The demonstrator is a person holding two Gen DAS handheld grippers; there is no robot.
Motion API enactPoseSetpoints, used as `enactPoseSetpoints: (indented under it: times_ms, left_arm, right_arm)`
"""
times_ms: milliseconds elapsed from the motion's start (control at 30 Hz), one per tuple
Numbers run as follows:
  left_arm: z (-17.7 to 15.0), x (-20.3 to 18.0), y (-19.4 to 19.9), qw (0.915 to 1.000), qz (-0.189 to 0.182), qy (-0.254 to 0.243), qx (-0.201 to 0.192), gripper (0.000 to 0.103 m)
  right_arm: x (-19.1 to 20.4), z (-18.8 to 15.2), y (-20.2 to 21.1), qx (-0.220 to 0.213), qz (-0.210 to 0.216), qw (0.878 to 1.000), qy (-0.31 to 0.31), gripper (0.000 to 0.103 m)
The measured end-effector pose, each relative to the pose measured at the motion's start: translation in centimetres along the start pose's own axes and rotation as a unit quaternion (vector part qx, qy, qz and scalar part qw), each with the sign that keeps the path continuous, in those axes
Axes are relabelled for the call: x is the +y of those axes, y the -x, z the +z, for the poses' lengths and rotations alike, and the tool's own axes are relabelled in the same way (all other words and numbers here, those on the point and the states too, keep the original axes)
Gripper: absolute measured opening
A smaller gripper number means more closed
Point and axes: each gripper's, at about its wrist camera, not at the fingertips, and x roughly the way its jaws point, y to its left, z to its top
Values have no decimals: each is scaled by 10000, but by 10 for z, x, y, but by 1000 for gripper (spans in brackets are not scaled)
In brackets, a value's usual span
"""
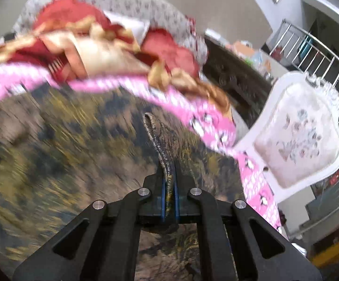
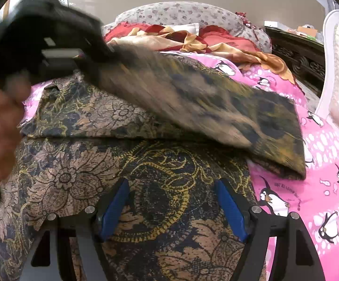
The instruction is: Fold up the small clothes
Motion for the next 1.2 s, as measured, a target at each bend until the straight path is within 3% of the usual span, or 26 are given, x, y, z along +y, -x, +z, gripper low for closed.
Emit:
enactPoseSetpoints:
  times_ms: [167,467,667,867,900,1067,1200]
  left_arm:
    - [16,39,47,9986,446,-61,-268,4]
    - [-8,124,100,9923,1132,405,-313,4]
    - [-16,147,88,9878,1479,477,-136,4]
    - [-29,177,38,9750,2015,414,837,6]
    - [-31,179,37,9745,2026,430,859,9]
    - [-35,186,63,9756,2058,546,535,13]
    - [-29,173,100,9732,2248,478,-128,13]
  right_arm:
    - [1,-1,0,18,-67,10000,33,74]
    - [2,0,-1,47,-105,9999,49,74]
    - [1,1,-2,82,-74,9999,19,74]
    - [1,0,-4,109,-72,9999,11,74]
    - [0,0,-4,116,-65,9999,5,75]
    - [-3,1,-2,131,5,9999,-93,75]
    - [-27,15,29,-376,571,9964,-505,75]
